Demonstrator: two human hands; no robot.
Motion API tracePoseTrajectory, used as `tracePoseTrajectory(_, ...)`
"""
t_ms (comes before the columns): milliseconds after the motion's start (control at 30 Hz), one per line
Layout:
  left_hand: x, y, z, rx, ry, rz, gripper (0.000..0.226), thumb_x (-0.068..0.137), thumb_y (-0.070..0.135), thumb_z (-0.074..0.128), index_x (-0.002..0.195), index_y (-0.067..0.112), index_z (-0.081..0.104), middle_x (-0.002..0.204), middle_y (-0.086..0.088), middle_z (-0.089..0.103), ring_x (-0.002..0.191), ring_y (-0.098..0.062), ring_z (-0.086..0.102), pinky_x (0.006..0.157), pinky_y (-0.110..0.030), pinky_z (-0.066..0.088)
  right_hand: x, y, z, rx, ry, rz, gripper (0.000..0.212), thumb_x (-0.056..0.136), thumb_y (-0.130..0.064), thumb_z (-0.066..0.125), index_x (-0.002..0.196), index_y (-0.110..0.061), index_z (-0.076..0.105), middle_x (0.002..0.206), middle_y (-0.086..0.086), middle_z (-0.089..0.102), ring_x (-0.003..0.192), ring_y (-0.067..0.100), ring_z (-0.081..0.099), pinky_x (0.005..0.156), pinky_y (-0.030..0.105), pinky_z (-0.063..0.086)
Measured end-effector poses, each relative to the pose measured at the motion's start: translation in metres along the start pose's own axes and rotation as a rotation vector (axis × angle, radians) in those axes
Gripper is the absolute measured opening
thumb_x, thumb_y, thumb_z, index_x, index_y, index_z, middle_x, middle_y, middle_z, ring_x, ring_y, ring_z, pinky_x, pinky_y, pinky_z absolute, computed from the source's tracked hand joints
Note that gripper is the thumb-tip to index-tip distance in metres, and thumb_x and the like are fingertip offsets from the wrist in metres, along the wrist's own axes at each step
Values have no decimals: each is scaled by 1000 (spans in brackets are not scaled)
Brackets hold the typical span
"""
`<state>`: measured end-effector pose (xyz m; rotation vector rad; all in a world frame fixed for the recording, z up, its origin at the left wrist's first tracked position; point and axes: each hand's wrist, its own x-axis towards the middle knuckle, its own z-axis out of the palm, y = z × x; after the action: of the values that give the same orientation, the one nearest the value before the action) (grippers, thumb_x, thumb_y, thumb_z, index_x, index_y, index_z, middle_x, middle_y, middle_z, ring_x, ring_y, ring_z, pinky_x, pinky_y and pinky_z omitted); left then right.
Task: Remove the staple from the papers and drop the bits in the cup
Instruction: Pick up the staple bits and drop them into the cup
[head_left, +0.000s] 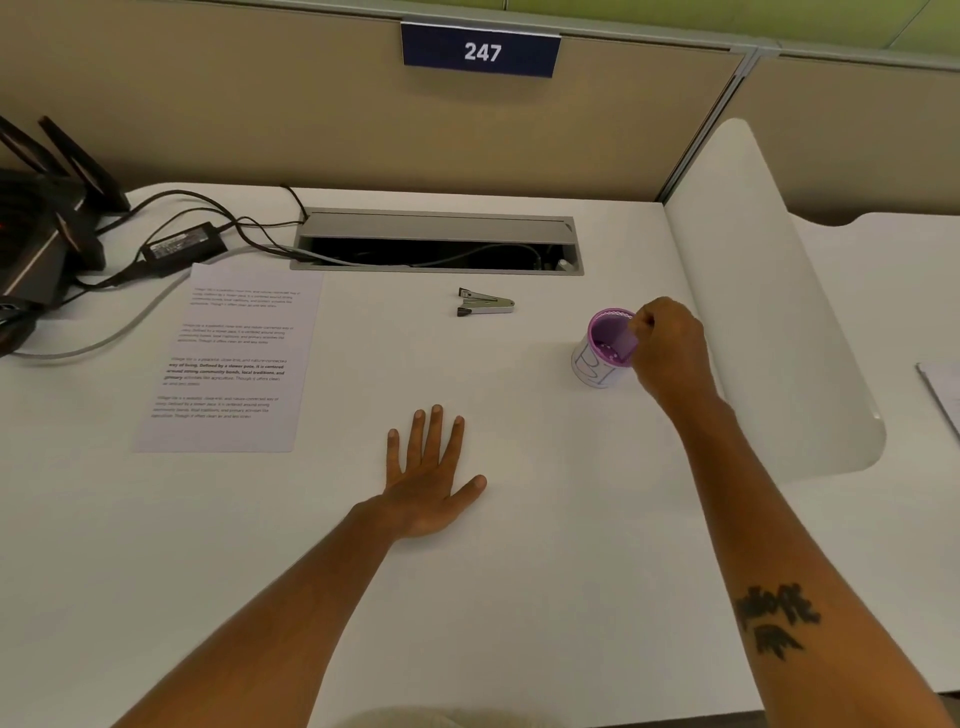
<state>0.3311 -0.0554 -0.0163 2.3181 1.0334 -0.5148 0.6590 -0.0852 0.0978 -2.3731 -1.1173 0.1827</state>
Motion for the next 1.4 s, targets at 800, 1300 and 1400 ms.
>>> tracePoseTrajectory(800, -3, 1, -3, -3, 12, 9, 111, 63, 87, -21, 156, 27, -36, 159, -3, -51, 147, -25, -46, 120, -57, -26, 6, 6, -9, 23, 28, -48, 8, 89, 3, 71, 89, -4, 74, 91, 12, 75, 80, 20, 65, 73, 30, 56)
tracePoseTrajectory(1300, -1, 0, 1, -7, 33, 13, 107, 67, 86, -18, 156, 28, -36, 159, -3, -51, 147, -25, -46, 121, -56, -26, 2, 10, -7, -18, 67, -155, 10, 90, 0, 70, 94, -5, 78, 96, 12, 78, 86, 27, 71, 75, 28, 54)
tracePoseTrajectory(1400, -3, -1, 5, 1, 55, 18, 102, 73, 84, -15, 156, 28, -35, 160, -3, -50, 147, -25, -46, 121, -57, -25, -10, 6, -7, -6, 103, -149, 3, 88, -5, 73, 86, -6, 76, 88, 11, 76, 79, 22, 66, 69, 28, 52)
